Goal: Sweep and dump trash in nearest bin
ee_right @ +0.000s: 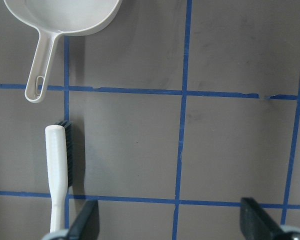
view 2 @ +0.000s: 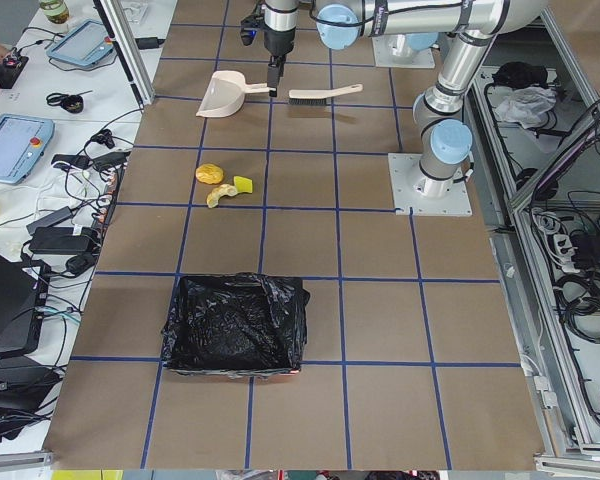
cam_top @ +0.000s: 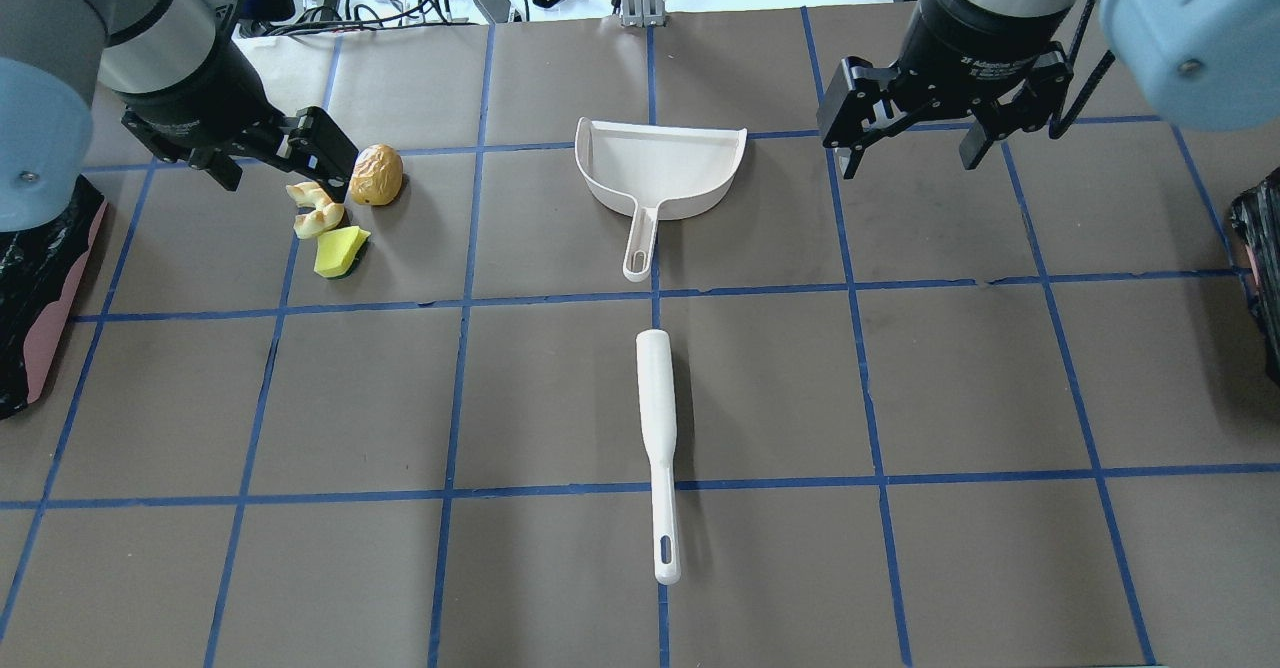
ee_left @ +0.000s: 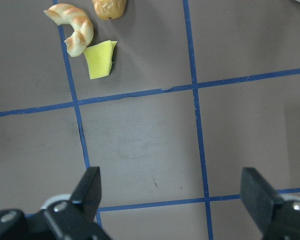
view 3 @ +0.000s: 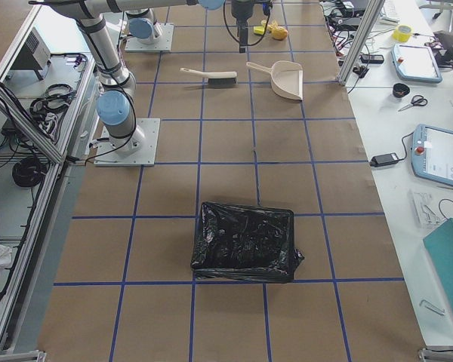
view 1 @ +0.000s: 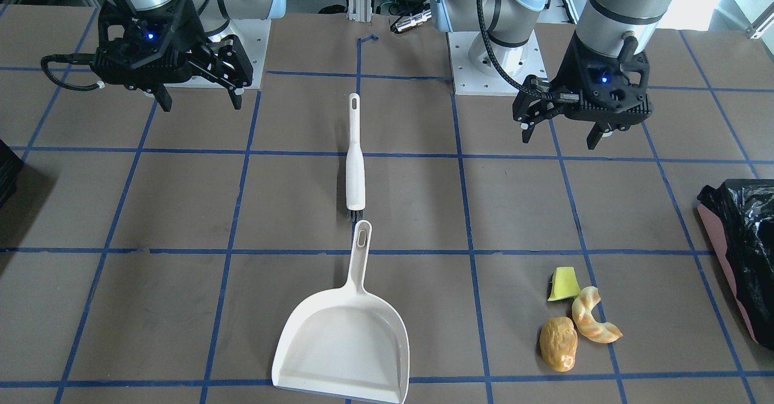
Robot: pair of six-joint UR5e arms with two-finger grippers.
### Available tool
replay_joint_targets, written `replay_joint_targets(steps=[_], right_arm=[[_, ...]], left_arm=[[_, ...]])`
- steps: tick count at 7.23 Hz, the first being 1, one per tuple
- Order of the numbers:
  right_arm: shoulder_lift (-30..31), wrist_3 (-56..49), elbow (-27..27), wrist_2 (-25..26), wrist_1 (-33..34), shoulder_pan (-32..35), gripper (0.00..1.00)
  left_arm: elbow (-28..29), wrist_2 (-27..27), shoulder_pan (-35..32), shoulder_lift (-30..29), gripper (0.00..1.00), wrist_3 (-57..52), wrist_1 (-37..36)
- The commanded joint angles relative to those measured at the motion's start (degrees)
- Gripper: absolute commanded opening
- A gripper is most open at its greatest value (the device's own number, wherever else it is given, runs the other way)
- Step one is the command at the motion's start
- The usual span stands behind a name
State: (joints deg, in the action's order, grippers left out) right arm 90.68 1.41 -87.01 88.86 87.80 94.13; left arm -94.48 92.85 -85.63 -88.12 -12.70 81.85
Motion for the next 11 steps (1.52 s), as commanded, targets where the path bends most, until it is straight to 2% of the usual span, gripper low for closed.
replay_joint_targets(steps=[1, 11], right_arm=[[-0.1, 0.0, 0.0, 0.0, 0.0, 0.0, 1.00], [0.0, 0.0, 0.0, 0.1, 0.0, 0.0, 1.00]], left_arm=[[0.3, 0.1, 0.0, 0.3, 1.00, 0.0, 0.0], [0.4, 0.4, 0.0, -0.5, 1.00, 0.3, -0.1]])
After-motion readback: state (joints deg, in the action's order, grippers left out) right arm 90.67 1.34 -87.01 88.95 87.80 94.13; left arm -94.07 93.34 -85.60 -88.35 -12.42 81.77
